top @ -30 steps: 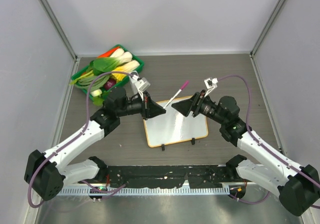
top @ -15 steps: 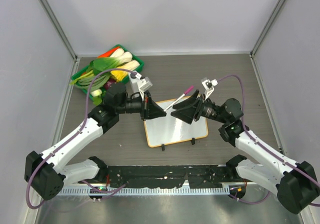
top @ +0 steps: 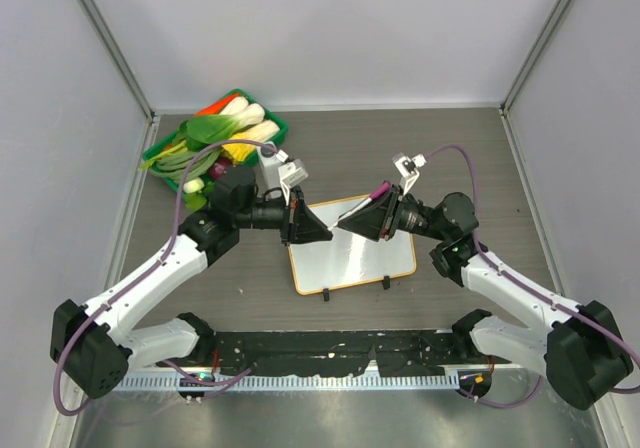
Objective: Write a sentence on the whiteboard
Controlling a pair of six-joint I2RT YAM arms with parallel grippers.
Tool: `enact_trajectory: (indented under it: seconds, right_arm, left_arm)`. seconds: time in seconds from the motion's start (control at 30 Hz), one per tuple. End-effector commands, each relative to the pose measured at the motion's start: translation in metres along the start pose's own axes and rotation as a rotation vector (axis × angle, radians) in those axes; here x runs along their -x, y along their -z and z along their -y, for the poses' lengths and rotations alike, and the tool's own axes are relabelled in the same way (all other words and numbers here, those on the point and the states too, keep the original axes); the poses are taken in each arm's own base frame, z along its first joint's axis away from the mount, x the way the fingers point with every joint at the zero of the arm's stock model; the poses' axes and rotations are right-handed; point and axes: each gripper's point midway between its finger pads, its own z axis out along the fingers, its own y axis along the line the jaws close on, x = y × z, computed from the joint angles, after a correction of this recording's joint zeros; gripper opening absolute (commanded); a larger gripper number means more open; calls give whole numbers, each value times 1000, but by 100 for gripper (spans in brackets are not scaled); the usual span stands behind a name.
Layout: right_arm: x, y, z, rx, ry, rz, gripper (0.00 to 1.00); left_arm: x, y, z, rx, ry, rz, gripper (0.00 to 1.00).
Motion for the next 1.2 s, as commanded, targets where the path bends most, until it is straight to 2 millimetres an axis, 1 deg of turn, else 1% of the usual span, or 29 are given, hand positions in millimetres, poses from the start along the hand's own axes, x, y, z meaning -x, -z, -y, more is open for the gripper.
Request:
enact_trajectory:
  seconds: [0.0,0.07,0.2,0.3,0.43,0.5,0.53,0.57,0.6,0.63,0.67,0.7,0.87,0.9,0.93,1.0,1.07,1.1,1.13,1.17]
  right_arm:
    - [7,-4,-19,82,42,-9,43]
    - [3,-4,-18,82,32,-20,38]
    - [1,-4,-13,67,17,-18,33]
    - [2,-7,-11,55,-2,-15,33]
    - [-2,-11,-6,53,-15,-33,33]
    - [-4,-12,-3,48,-21,-38,33]
    - [-5,-12,-2,42,-25,-41,31]
    - [-5,-12,0,33,-25,-37,29]
    - [-6,-12,2,25,-28,-38,19]
    - [-5,-11,3,17,-22,-30,15]
    - [-4,-11,5,1,-23,-21,5]
    - [-3,-10,5,-4,-19,-15,1]
    - [-3,-8,10,-37,-12,-4,2]
    - [-3,-8,11,-46,-10,-3,2]
    - [-3,-7,12,-55,-4,1,1]
    - [-2,-5,17,-86,12,17,1]
    - [-2,-2,24,-132,31,27,1]
    - [-1,1,30,-174,48,39,1]
    - [1,3,31,-191,63,50,1]
    - [2,6,40,-245,68,59,1]
  left_arm:
    - [12,0,5,-11,-35,15,0]
    - [13,-1,4,-5,-34,16,0]
    - [11,-3,5,-15,-25,4,0]
    - [9,-4,5,-19,-23,-3,0]
    - [6,-5,3,-8,-17,-7,0]
    - [7,-5,5,-13,-18,-8,0]
    - [7,-5,5,-17,-20,-10,0]
    - [6,-6,5,-16,-21,-11,0]
    - [6,-6,6,-18,-23,-11,0]
    - [6,-5,6,-16,-23,-11,0]
    - [5,-6,6,-19,-23,-14,0]
    - [6,-5,6,-17,-23,-13,0]
    - [5,-3,5,-1,-23,-8,1]
    - [7,-3,4,11,-23,-2,12]
    - [8,-1,4,26,-20,3,32]
    - [11,3,-2,80,-13,28,57]
    - [14,9,-9,147,-17,65,72]
    - [16,13,-18,213,3,93,75]
    - [20,19,-25,272,21,120,76]
    - [19,24,-34,324,44,136,77]
